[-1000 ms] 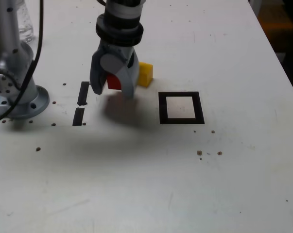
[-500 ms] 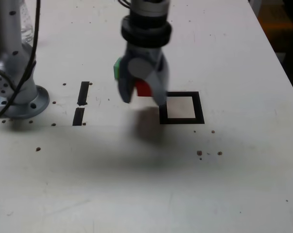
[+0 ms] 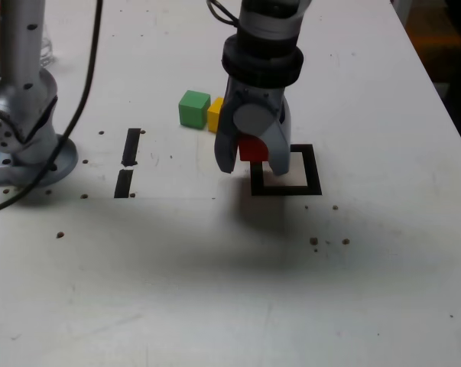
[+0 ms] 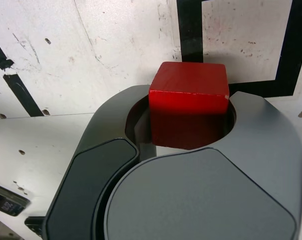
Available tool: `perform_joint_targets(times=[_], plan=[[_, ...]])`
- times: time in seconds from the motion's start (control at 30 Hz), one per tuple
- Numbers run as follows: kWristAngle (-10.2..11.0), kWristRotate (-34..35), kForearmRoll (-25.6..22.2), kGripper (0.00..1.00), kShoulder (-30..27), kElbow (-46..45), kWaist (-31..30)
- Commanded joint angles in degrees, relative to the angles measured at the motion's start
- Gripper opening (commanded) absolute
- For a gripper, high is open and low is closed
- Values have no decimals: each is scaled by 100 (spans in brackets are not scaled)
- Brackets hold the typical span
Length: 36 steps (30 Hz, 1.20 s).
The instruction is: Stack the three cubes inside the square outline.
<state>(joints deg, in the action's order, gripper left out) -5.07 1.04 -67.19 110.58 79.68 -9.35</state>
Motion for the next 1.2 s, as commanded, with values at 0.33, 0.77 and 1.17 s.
perform_joint_targets(times=[0.33, 0.77, 1.17], plan=[[192, 494, 151, 23, 264, 166, -20], [471, 731, 328, 23, 539, 371, -23], [520, 731, 471, 24, 725, 453, -66]])
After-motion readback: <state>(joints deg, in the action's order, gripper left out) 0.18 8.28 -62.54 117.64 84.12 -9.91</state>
